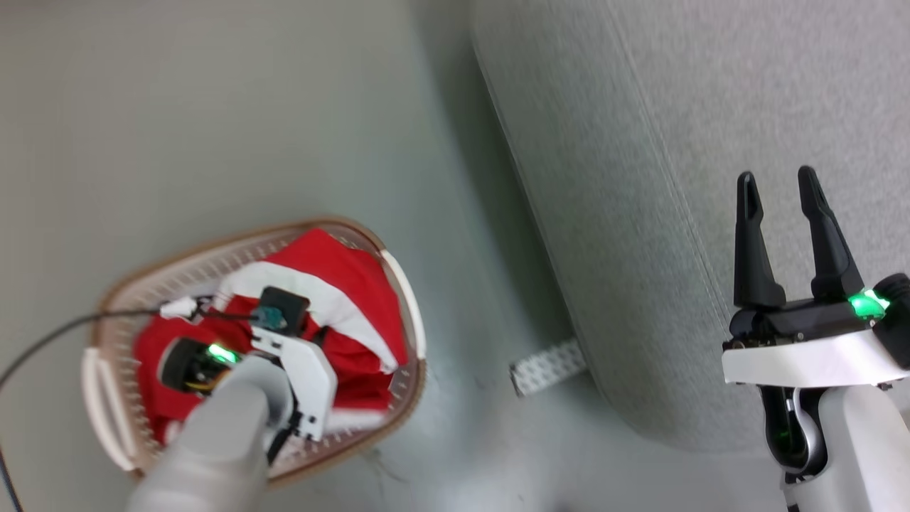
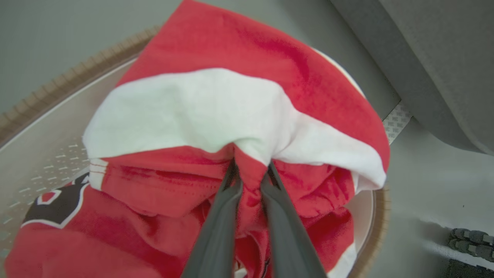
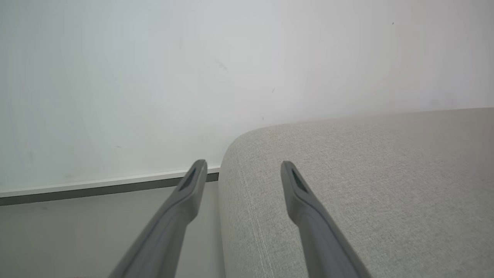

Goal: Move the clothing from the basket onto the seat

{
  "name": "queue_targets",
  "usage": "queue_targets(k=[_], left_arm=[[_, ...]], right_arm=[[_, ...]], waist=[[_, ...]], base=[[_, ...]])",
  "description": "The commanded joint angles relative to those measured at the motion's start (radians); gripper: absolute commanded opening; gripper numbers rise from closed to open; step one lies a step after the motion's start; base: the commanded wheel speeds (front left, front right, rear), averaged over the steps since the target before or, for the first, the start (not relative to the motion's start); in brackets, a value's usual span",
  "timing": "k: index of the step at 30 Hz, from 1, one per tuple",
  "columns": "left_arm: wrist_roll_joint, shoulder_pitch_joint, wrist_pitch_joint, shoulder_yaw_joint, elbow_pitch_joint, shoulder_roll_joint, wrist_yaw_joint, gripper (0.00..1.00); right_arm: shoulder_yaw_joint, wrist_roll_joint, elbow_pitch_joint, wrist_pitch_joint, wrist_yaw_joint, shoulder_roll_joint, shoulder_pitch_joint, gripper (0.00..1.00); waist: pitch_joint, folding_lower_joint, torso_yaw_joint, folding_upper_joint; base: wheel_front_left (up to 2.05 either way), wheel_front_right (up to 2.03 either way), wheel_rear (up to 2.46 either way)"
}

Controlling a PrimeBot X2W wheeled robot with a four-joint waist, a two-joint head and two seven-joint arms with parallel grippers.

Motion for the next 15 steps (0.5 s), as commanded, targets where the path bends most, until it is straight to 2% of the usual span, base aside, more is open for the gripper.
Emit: queue_targets(k=[1,6,15], left_arm=[[-0.018,0.018,-0.012,0.000,-0.005,-0.006,0.002,0.00],[-0.086,0.070,-0.069,-0.010,-0.036,-0.036,0.002,0.00],[-0.207,0.141,-0.118,-0.050,-0.144,-0.051,0.002,0.00]], right_arm=[[-0.006,-0.009,0.005,0.000,-0.002,-0.003,0.012,1.00],[-0.007,-0.044,0.021,0.000,-0.002,-0.004,0.041,1.00],[-0.009,-0.070,0.054,0.000,-0.002,-0.004,0.100,1.00]], waist=[[-0.086,0.0000,0.056,0.0000],[-0.192,0.0000,0.107,0.0000],[-0.346,0.0000,0.187,0.0000]], base=[[0.00,0.00,0.00],[0.00,0.00,0.00],[0.00,0.00,0.00]])
